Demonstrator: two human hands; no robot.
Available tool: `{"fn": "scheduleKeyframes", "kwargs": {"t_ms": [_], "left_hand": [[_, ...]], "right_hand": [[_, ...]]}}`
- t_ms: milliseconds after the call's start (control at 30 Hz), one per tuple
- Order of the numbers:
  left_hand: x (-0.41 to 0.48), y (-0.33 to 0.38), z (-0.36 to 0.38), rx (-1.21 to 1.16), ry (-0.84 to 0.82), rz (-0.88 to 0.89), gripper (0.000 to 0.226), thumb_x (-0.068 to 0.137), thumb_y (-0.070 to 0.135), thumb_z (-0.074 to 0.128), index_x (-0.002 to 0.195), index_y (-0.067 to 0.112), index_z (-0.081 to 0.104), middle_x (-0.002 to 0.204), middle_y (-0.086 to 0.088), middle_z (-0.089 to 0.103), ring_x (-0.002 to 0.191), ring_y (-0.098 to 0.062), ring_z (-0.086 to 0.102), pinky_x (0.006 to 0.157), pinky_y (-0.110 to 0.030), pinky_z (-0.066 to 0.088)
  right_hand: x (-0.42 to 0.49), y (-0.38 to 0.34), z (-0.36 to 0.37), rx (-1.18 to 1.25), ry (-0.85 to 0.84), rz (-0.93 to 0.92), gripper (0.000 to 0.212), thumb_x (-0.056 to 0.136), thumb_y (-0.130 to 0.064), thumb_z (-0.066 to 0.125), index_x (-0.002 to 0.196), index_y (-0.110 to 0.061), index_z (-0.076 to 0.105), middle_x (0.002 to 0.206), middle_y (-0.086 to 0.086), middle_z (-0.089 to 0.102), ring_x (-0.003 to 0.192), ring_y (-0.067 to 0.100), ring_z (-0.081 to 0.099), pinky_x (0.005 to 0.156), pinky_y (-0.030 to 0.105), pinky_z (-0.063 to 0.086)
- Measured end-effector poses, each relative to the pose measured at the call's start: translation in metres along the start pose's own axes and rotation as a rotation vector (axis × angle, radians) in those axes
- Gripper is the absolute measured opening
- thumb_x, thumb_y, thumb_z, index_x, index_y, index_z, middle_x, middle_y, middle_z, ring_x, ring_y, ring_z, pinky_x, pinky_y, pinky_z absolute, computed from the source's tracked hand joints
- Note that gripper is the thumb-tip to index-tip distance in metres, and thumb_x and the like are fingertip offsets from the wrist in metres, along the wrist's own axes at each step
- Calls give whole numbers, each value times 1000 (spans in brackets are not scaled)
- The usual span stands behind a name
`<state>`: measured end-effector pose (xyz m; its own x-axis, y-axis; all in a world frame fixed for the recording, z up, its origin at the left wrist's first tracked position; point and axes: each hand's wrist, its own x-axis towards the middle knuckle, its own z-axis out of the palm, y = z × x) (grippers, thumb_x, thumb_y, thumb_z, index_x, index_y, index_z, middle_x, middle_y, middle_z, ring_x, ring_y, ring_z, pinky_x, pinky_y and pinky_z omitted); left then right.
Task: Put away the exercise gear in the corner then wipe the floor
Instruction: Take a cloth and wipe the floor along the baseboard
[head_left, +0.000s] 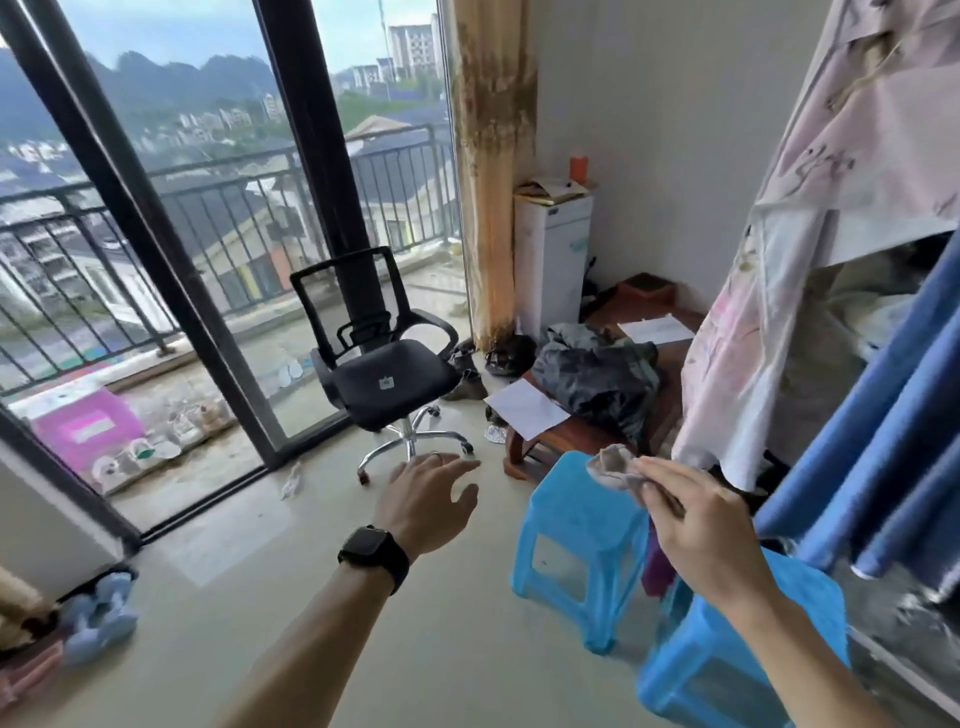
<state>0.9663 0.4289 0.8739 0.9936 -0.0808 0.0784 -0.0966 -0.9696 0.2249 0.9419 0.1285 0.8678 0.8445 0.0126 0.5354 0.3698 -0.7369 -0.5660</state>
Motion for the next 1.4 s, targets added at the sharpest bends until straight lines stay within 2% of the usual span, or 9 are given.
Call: {"fn": "scheduleKeyframes", "kwargs": {"t_ms": [100,300,400,533,700,933,1033,1200,1400], "left_hand": [[56,2,17,-17,-17,25,41,98,46,47,138,42,53,143,12,53,135,-13,42,112,-31,29],[164,-11,90,-21,-150,77,42,96,50,46,137,44,52,142,13,54,135,-13,42,111,-35,32],[214,-17,139,12,-272,131,43,96,50,44,138,44,50,143,15,52,136,-11,41,110,-34,31],[290,-25,211,13,-486,210,43,97,46,42,140,42,49,145,13,51,138,-12,38,110,-35,30],[357,-28,276,34,-737,322,46,98,42,41,143,36,47,148,8,48,139,-17,37,113,-38,29],[402,-39,357,147,-937,411,46,98,42,42,144,36,45,150,6,45,140,-18,33,111,-39,26],[415,-42,403,178,-958,426,48,98,44,41,146,38,40,157,5,35,145,-19,25,115,-41,22],[449,-34,482,141,-868,443,55,100,43,38,153,38,26,165,2,15,152,-22,9,121,-46,14],[486,-24,586,41,-558,558,66,92,45,39,153,23,34,162,-8,25,148,-34,26,113,-56,27]], "right_hand": [[37,33,15,-62,14,13,27,88,1,69,112,-11,76,110,-4,73,101,-8,52,96,-5,28],[80,105,76,-152,-76,89,32,85,5,69,110,-13,75,109,-4,73,98,13,63,95,4,34],[81,144,128,-183,-171,206,35,83,5,72,110,-16,75,107,-7,74,90,23,68,86,14,40],[84,199,210,-195,-277,400,34,80,4,74,109,-14,76,105,-3,75,90,25,70,86,17,40],[87,238,284,-186,-444,727,29,90,-5,63,116,-14,74,113,1,73,105,25,66,90,25,43],[70,281,364,-187,-572,875,20,86,-4,61,98,-10,76,97,7,75,91,33,68,81,35,50],[74,313,392,-166,-594,882,21,93,-5,57,102,-6,75,104,9,73,97,32,65,87,34,46],[94,388,433,-184,-411,870,29,93,-4,58,118,-10,71,113,7,72,100,34,64,89,34,48],[99,466,479,-255,-114,658,34,92,-6,59,125,-6,65,124,8,68,114,32,60,105,33,42]]}}
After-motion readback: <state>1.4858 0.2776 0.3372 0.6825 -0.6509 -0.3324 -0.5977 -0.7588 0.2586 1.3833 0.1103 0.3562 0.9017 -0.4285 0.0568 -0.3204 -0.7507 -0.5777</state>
